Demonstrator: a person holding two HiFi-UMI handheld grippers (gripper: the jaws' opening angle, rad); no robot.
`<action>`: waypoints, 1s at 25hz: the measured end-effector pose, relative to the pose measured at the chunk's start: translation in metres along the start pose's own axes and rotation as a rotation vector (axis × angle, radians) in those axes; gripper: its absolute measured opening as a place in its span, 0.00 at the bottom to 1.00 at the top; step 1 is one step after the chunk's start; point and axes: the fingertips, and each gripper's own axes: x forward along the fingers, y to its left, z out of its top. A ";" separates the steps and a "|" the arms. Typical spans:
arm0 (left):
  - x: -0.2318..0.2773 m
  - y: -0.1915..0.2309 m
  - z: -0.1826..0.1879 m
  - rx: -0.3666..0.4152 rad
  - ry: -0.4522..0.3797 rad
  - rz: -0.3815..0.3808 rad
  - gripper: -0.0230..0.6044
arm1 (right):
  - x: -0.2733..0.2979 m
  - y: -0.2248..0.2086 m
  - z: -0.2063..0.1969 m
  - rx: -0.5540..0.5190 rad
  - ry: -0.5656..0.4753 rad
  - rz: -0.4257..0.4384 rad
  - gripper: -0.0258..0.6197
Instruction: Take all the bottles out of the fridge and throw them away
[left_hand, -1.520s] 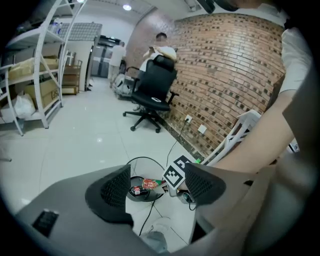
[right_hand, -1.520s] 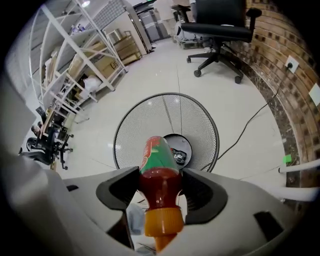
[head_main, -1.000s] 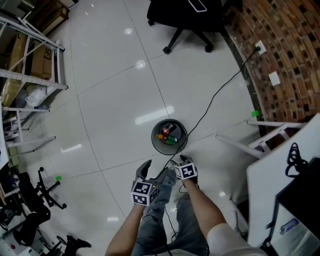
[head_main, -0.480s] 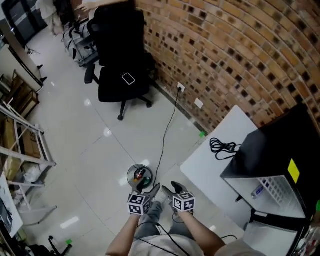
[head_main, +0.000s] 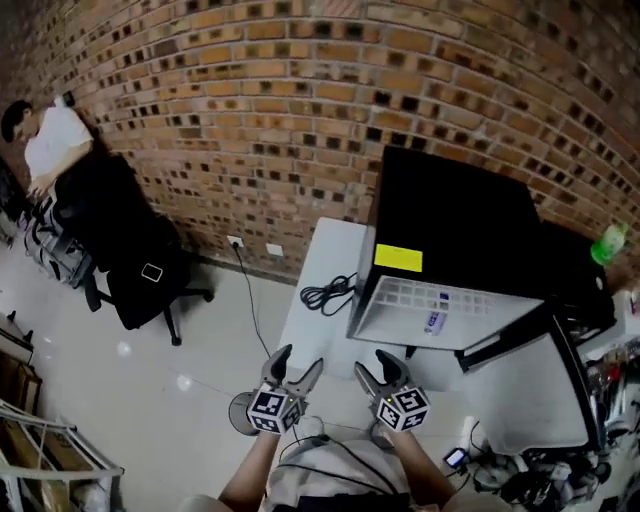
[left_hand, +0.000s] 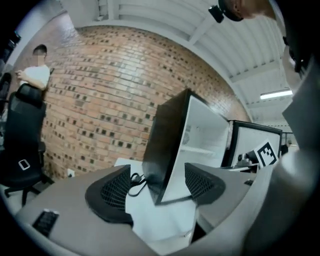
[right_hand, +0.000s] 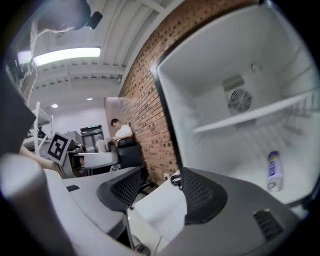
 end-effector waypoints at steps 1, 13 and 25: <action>0.008 -0.014 0.020 0.034 -0.023 -0.041 0.56 | -0.018 -0.016 0.017 -0.024 -0.048 -0.060 0.45; 0.069 -0.161 0.152 0.176 -0.267 -0.272 0.56 | -0.179 -0.108 0.184 -0.093 -0.413 -0.350 0.45; 0.098 -0.241 0.158 0.152 -0.223 -0.362 0.53 | -0.216 -0.149 0.191 -0.083 -0.380 -0.393 0.45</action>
